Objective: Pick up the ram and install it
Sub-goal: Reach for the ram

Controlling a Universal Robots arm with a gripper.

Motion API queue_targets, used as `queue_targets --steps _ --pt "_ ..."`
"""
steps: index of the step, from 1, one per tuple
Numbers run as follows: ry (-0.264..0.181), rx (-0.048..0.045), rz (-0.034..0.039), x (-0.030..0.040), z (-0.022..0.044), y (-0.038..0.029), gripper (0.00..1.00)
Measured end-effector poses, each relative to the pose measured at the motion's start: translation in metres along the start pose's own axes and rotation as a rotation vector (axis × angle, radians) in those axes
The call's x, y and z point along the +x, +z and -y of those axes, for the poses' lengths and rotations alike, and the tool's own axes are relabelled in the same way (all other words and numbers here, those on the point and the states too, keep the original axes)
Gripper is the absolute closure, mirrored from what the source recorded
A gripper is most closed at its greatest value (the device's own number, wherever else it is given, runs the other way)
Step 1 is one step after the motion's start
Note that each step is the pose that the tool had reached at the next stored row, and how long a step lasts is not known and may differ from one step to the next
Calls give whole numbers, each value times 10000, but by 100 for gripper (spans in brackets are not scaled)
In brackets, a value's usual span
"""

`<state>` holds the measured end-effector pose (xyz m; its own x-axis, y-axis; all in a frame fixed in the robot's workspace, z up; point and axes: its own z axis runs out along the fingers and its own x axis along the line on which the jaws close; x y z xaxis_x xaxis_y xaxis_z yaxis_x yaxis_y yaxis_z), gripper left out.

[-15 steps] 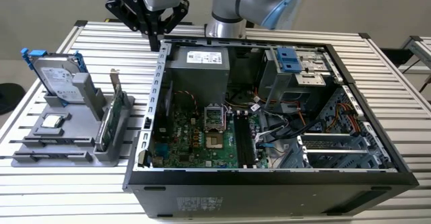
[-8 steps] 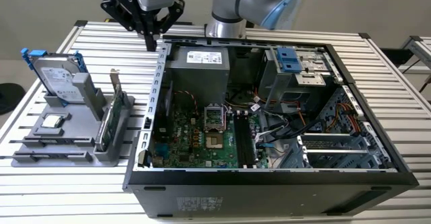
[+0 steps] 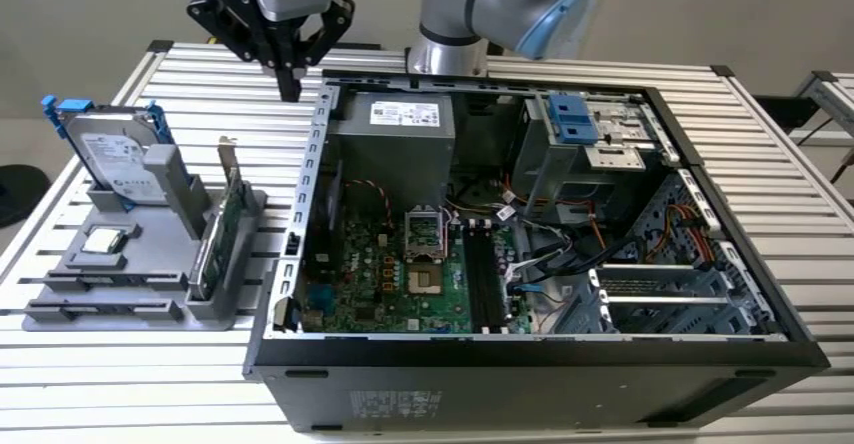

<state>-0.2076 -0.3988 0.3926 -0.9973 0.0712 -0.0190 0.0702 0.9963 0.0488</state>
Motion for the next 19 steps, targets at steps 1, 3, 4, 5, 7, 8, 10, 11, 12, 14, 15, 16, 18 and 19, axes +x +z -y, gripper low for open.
queue_targets --steps 1,3,4,5,7,8,10,11,12,14,15,16,18,19 --pt "0 1 0 12 1 -1 100" --pt "0 0 0 35 2 -1 100" --pt "0 0 0 47 3 -1 100" --pt "-1 0 0 58 4 -2 100" --pt "-1 1 0 78 6 -2 100" --pt "0 0 0 90 6 -2 100" --pt "0 1 0 112 8 -3 100" --pt "0 0 0 122 9 -3 100" --pt "0 0 0 133 9 -3 100" --pt "0 0 -1 154 11 -4 100" --pt "0 0 0 164 12 -4 100" --pt "0 0 0 175 12 -4 100" --pt "0 0 0 197 14 -4 100" --pt "0 0 0 208 15 -5 100"
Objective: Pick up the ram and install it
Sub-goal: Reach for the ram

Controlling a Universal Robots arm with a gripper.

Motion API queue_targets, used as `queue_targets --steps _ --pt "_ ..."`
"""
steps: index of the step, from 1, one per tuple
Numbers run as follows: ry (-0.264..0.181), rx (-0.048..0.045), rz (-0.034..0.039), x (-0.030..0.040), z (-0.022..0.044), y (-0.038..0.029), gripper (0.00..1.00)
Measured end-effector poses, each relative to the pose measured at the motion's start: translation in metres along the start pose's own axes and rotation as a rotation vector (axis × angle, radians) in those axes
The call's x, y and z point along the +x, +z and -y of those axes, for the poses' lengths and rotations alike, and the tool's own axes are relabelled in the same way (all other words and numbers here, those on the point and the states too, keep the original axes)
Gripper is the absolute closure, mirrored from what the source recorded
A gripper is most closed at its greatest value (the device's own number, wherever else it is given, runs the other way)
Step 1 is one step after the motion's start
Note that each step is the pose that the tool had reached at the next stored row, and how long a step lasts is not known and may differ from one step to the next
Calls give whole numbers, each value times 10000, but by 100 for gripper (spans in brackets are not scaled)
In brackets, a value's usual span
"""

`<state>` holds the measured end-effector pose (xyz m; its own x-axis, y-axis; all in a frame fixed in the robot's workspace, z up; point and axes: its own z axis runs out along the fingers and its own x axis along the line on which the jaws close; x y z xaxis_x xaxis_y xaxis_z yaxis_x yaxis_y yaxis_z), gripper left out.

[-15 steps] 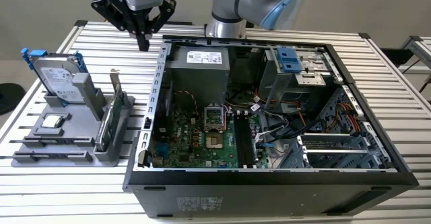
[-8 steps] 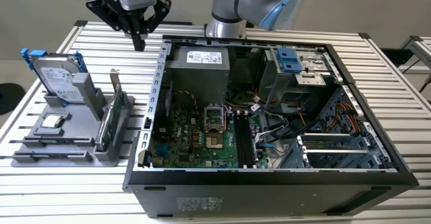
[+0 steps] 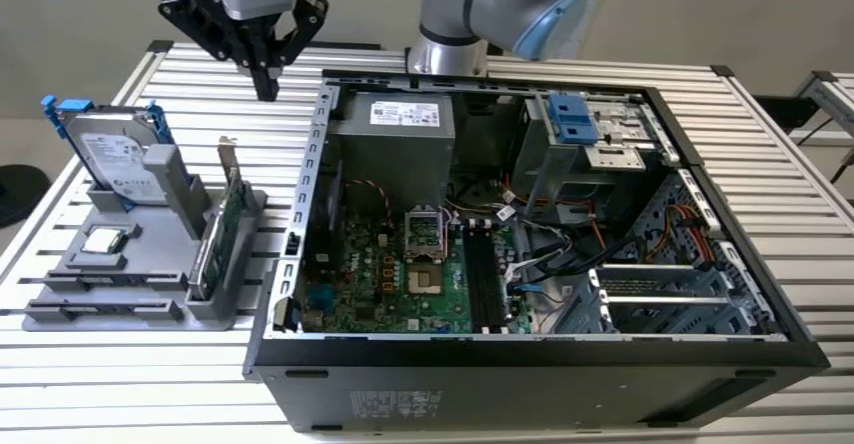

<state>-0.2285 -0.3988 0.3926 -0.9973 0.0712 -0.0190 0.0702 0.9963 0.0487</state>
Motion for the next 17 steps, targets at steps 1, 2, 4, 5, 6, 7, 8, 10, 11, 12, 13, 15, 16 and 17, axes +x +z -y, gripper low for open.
queue_targets --steps 1,2,4,5,6,7,8,10,11,12,13,15,16,17 --pt "0 0 0 13 1 0 100" --pt "0 0 1 24 2 0 100" --pt "0 0 0 48 4 -1 100" --pt "0 0 0 60 4 -1 100" --pt "0 0 1 72 5 -1 100" --pt "0 0 0 84 6 -2 100" --pt "0 0 0 96 7 -2 100" --pt "0 1 0 123 8 -3 100" --pt "0 0 0 136 10 -3 100" --pt "0 1 0 149 10 -4 100" --pt "1 0 0 163 11 -4 100" --pt "0 0 1 190 13 -4 100" --pt "0 0 0 203 14 -5 100" --pt "0 0 0 217 15 -5 100"
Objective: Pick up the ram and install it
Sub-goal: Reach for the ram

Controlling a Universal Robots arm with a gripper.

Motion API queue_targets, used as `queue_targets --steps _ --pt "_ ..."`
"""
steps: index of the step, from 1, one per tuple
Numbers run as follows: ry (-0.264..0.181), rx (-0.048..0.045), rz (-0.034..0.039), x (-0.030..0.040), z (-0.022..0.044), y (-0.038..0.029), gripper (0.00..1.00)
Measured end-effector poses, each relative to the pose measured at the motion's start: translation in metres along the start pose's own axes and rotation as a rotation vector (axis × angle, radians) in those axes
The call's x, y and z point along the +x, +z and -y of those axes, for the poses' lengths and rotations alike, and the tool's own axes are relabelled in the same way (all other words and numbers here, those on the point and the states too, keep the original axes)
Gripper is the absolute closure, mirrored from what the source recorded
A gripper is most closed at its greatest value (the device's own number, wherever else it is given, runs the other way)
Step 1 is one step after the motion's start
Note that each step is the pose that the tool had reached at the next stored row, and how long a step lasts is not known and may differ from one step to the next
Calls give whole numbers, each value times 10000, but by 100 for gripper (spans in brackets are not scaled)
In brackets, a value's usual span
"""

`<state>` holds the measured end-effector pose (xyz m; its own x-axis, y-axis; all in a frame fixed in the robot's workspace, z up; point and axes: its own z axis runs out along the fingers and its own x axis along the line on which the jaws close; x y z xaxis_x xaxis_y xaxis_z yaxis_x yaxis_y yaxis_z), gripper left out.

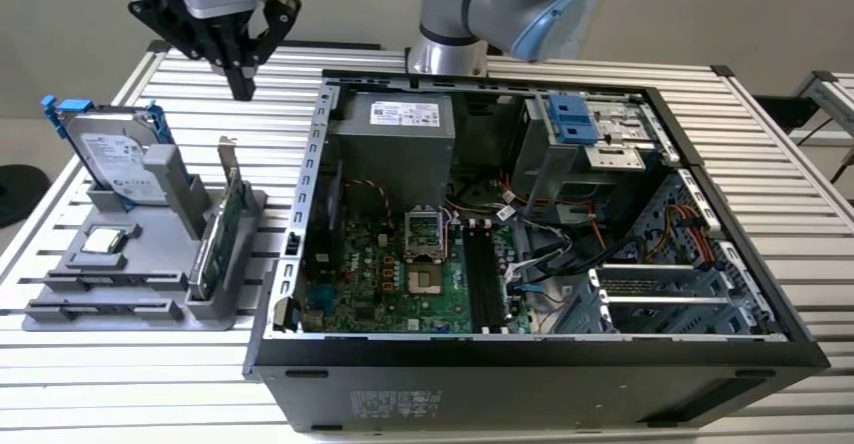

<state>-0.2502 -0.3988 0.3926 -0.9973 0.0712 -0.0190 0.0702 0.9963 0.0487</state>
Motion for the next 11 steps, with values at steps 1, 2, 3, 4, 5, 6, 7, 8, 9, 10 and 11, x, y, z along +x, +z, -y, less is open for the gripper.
queue_targets --steps 1,2,3,4,5,6,7,8,9,10,11 --pt "0 0 1 15 1 0 100" --pt "-1 0 0 31 2 -1 100" --pt "0 0 0 48 3 -1 100" --pt "0 -1 1 66 5 -1 100" --pt "0 0 0 84 6 -2 100" --pt "0 0 0 103 7 -2 100" --pt "0 0 0 121 8 -3 100" --pt "0 0 0 138 10 -3 100" --pt "0 0 0 156 11 -3 100" --pt "1 0 0 174 12 -4 100" --pt "1 0 0 191 13 -4 100"
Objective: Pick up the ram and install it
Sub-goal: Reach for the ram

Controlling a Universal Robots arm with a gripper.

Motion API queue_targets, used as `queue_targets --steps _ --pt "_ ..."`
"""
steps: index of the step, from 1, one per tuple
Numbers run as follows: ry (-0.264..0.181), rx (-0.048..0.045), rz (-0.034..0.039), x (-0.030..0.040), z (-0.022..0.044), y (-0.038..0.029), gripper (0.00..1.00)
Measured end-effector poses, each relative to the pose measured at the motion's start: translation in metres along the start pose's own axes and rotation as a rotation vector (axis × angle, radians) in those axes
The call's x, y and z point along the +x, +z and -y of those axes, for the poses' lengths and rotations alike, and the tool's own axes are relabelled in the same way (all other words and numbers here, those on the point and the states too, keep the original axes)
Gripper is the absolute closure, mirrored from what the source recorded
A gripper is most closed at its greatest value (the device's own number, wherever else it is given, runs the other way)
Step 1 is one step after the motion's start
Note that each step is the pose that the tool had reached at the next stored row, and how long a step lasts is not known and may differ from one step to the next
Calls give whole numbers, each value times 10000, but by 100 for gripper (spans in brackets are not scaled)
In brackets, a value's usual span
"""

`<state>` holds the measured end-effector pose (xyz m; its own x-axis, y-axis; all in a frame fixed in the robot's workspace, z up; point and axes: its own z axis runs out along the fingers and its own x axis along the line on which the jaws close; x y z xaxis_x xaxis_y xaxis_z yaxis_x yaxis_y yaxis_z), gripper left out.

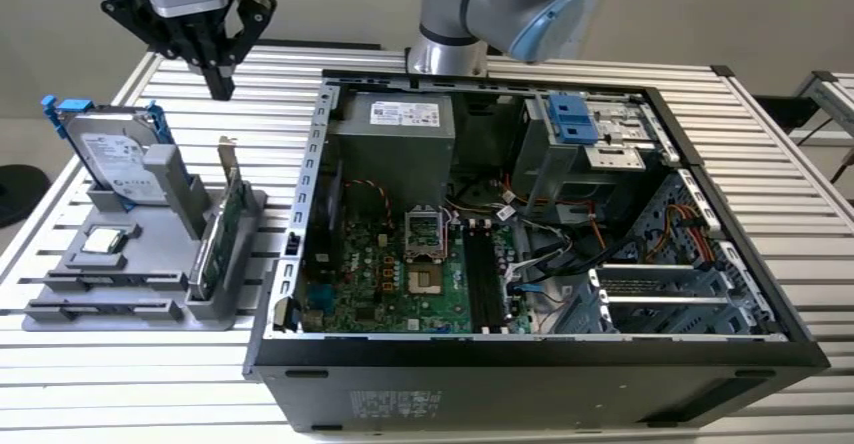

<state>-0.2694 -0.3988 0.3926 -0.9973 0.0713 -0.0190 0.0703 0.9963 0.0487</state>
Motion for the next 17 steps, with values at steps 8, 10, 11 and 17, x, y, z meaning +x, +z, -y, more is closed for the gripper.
queue_targets --steps 8,10,11,17 --pt "0 0 -1 139 10 -3 100" --pt "-1 0 0 173 12 -4 100" --pt "0 0 0 190 13 -4 100" --pt "-1 0 0 291 21 -6 100"
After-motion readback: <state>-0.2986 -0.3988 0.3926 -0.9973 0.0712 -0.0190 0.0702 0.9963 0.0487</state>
